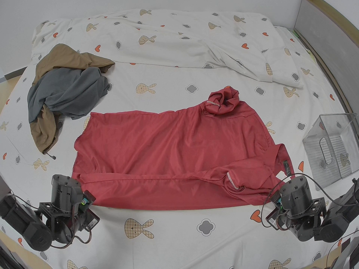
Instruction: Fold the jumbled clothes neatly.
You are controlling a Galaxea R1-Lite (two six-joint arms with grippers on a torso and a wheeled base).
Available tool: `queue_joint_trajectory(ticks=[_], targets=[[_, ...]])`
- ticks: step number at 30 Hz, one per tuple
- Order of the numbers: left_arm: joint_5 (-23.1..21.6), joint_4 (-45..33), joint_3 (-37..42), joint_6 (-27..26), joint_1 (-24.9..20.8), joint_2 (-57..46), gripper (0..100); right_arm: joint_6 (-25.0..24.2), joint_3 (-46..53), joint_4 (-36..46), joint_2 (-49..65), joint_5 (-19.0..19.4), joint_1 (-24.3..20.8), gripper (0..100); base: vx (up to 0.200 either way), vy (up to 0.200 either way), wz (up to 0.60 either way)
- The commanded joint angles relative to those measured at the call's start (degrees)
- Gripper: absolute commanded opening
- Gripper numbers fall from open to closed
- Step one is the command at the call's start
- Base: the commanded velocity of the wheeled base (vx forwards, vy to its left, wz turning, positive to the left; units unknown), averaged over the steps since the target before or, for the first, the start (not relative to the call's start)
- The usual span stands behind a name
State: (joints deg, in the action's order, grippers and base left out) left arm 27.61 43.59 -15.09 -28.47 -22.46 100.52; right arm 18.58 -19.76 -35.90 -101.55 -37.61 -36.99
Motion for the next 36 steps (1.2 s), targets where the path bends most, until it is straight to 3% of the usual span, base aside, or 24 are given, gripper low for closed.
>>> queue_joint_trajectory(ticks=[1, 20, 28, 29, 34, 36], targets=[[0.1, 0.0, 3.3, 0.1, -0.1, -3.9, 0, 0.0, 2.7, 0.0, 4.0, -0.1, -1.9, 0, 0.0, 0.0, 0.0], [0.1, 1.6, 14.1, 1.4, -2.9, -6.8, 0, 0.0, 15.5, 0.2, 7.5, 0.0, -14.9, 0, 0.0, 0.0, 0.0], [0.1, 2.1, 15.0, 1.4, -3.5, -5.9, 0, -0.3, 15.1, 0.0, 4.4, -0.4, -14.8, 0, 0.0, 0.0, 0.0], [0.1, 2.1, 14.9, 1.5, -3.5, -5.9, 100, -0.3, 14.8, 0.0, 4.3, -0.3, -14.9, 100, 0.0, 0.0, 0.0], [0.1, 2.2, 14.7, 1.8, -3.6, -6.5, 100, -1.7, 14.0, -0.1, 4.6, -0.1, -13.9, 100, 0.0, 0.0, 0.0], [0.1, 3.3, 14.7, 2.7, -3.6, -8.5, 100, -4.6, 13.8, 0.0, 5.2, -0.1, -13.7, 100, 0.0, 0.0, 0.0]])
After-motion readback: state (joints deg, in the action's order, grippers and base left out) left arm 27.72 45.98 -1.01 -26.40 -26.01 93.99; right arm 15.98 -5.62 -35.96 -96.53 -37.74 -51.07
